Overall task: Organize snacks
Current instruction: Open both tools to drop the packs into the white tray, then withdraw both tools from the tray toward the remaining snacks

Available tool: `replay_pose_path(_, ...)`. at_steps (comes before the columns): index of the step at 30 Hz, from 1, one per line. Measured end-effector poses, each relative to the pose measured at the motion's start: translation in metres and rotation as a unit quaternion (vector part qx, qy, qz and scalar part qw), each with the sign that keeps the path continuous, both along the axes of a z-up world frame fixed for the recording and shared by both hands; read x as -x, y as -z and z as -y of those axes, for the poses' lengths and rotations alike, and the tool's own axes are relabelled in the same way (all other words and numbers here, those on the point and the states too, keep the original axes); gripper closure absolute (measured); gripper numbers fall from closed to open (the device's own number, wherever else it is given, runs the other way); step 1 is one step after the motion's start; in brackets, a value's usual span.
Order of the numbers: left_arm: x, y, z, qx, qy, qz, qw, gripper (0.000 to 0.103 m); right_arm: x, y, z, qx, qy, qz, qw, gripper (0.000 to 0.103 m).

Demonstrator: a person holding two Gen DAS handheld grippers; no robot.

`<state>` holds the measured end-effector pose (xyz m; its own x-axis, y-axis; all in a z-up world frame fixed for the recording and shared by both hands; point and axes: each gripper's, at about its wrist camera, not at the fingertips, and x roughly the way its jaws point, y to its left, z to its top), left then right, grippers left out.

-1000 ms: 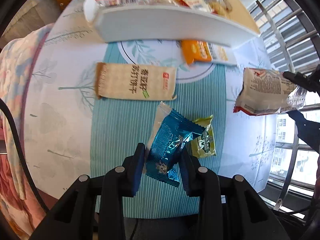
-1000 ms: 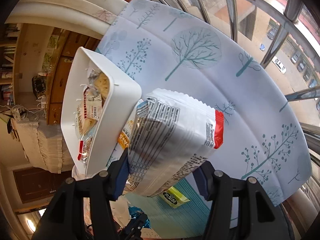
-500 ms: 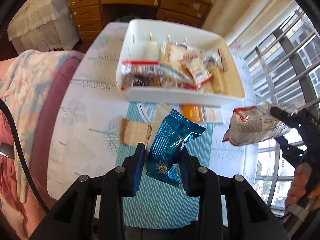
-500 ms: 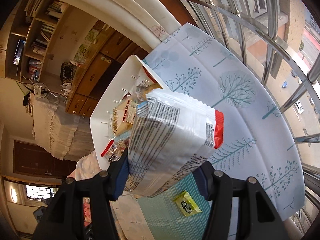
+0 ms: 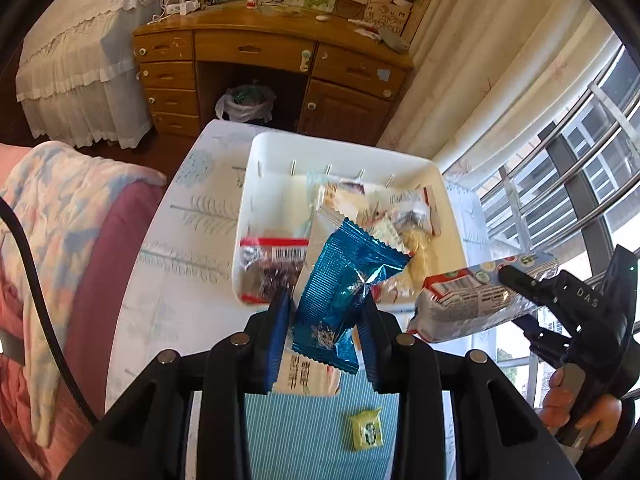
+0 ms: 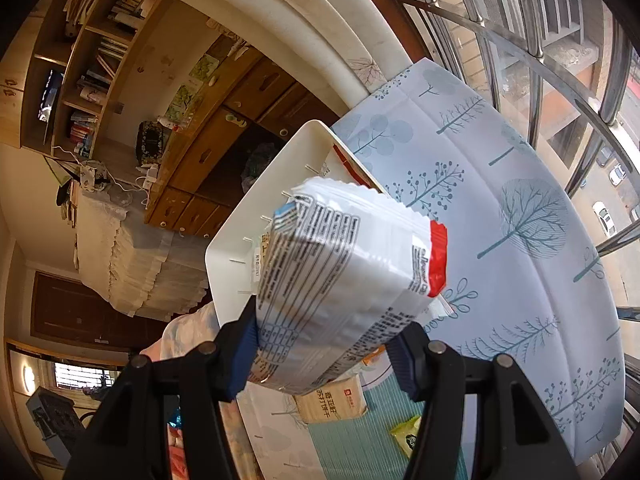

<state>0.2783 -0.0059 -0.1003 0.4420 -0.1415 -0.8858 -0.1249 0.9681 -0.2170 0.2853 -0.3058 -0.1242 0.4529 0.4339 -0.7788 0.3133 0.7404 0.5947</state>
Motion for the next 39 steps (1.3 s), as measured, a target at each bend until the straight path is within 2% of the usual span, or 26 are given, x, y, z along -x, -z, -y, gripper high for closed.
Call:
replay_pose_path(10, -0.043, 0.03, -0.015, 0.036, 0.035, 0.037, 0.998, 0.072, -0.033, 0.026, -0.027, 0.017, 0.004, -0.008, 1.0, 0.045)
replay_pose_path(13, -0.054, 0.037, -0.016, 0.034, 0.049, 0.043, 0.9973, 0.071, -0.039, 0.038, -0.03, 0.015, 0.012, -0.019, 1.0, 0.044)
replay_pose_path(16, -0.06, 0.042, -0.014, 0.028, 0.052, 0.045, 0.9972, 0.069, -0.042, 0.043, -0.031, -0.003, 0.012, -0.009, 1.0, 0.043)
replay_pose_path(17, -0.06, 0.043, -0.015, 0.029, 0.052, 0.044, 0.9973, 0.067, -0.043, 0.043, -0.032, -0.003, 0.011, -0.005, 1.0, 0.042)
replay_pose_path(18, -0.062, 0.045, -0.014, 0.033, 0.052, 0.041, 0.9972, 0.052, -0.045, 0.044, -0.032, -0.003, 0.009, -0.003, 1.0, 0.04)
replay_pose_path(19, -0.064, 0.047, -0.014, 0.034, 0.05, 0.035, 0.9976, 0.031, -0.045, 0.046, -0.033, -0.007, 0.007, -0.003, 1.0, 0.039)
replay_pose_path(20, -0.064, 0.047, -0.014, 0.033, 0.047, 0.033, 0.9978, 0.025, -0.045, 0.047, -0.032, -0.011, 0.007, -0.003, 1.0, 0.039)
replay_pose_path(23, -0.061, 0.046, -0.014, 0.033, 0.042, 0.038, 0.9978, 0.023, -0.045, 0.042, -0.034, -0.014, -0.002, 0.016, 1.0, 0.036)
replay_pose_path(28, -0.053, 0.039, -0.015, 0.029, 0.026, 0.036, 0.9986, 0.023, -0.04, 0.022, -0.041, 0.0, -0.034, 0.048, 0.998, 0.027)
replay_pose_path(32, -0.036, 0.029, -0.017, 0.027, 0.01, 0.042, 0.9987, 0.021, -0.031, 0.01, -0.041, -0.004, -0.051, 0.063, 0.997, 0.023)
replay_pose_path(34, -0.023, 0.026, -0.02, 0.029, -0.002, 0.043, 0.9987, 0.02, -0.025, 0.006, -0.04, -0.008, -0.057, 0.067, 0.996, 0.017)
replay_pose_path(39, 0.009, 0.021, -0.025, 0.024, -0.029, 0.043, 0.9984, 0.02, -0.007, -0.002, -0.039, 0.007, -0.084, 0.08, 0.993, 0.016)
